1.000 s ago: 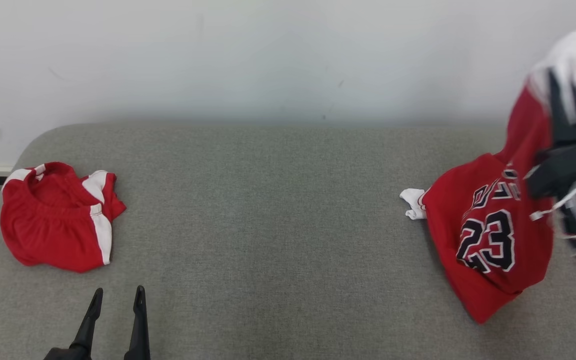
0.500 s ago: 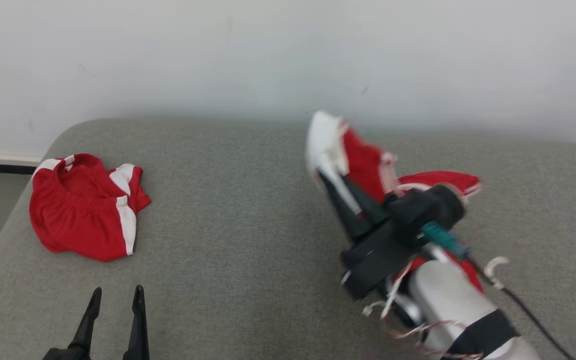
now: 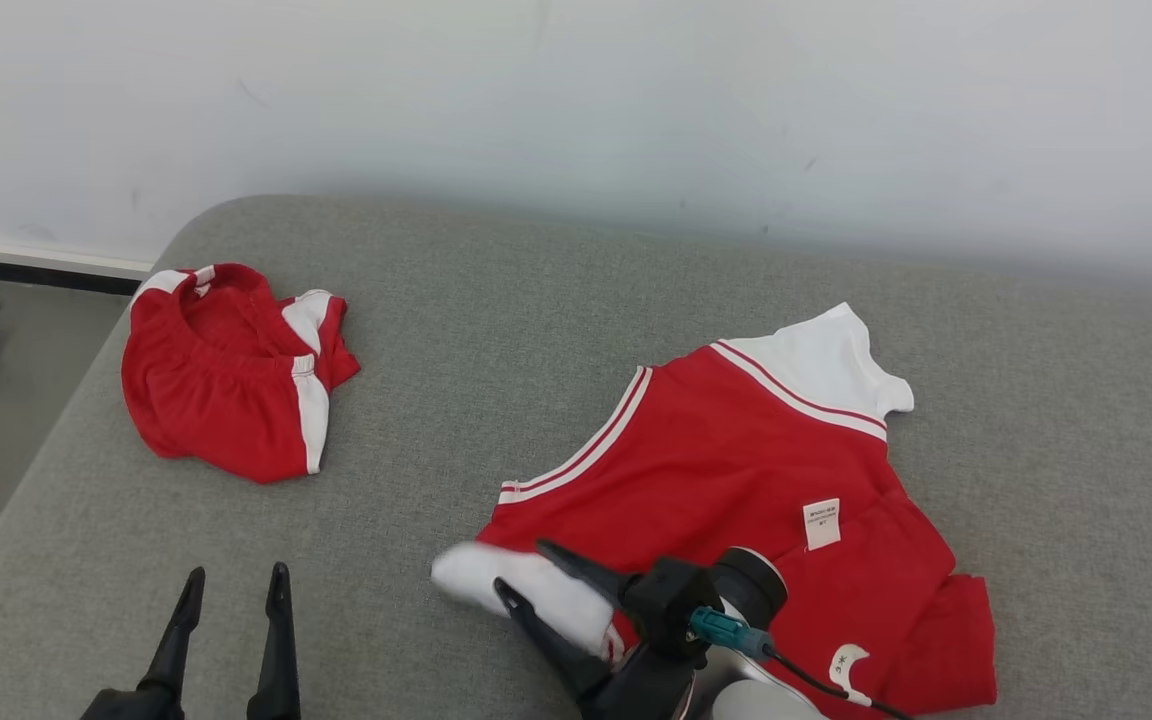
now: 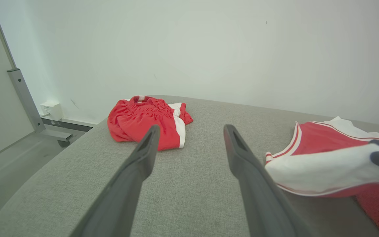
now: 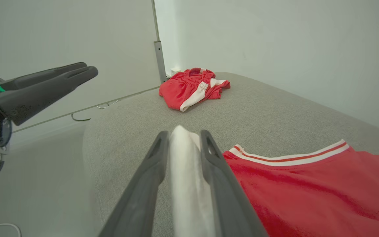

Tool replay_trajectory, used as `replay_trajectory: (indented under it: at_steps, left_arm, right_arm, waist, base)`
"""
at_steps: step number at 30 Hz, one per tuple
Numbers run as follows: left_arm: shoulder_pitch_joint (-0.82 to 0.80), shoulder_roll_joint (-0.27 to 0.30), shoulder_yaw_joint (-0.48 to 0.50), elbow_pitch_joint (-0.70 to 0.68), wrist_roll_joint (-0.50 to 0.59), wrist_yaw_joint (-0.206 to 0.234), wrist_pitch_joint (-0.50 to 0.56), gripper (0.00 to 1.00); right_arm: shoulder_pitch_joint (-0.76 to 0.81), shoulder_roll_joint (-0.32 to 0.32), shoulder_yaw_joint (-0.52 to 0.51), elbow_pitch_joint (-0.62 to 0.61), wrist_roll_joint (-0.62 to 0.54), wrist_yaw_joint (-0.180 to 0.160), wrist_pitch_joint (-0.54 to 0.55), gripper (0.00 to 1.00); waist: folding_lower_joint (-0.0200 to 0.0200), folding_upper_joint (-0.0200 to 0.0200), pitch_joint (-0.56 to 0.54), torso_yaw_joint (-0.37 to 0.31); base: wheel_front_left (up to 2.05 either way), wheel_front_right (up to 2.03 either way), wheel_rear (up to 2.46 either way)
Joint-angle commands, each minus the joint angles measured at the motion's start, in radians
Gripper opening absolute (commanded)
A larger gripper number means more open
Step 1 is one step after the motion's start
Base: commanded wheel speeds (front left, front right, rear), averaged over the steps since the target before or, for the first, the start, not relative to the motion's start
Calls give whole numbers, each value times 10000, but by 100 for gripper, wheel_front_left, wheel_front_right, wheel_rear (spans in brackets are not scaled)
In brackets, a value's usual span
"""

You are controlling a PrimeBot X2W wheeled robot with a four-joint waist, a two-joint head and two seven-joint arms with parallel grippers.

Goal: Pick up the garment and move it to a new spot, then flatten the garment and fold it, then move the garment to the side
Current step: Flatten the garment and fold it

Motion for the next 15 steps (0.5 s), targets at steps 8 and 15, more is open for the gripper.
replay_trajectory:
  at_steps: [8, 15]
  left_arm:
    - [102, 50, 209, -47, 10, 57, -38, 100]
    - [233, 115, 278, -93, 6, 66, -38, 100]
  right_arm:
    - [-355, -6, -785, 117, 125, -18, -447, 100]
    - [322, -643, -3330, -1279, -659, -18, -470, 100]
  waist:
    - [0, -1, -76, -374]
    - [0, -1, -223, -927]
  base:
    - [0, 0, 0]
    - [0, 0, 0]
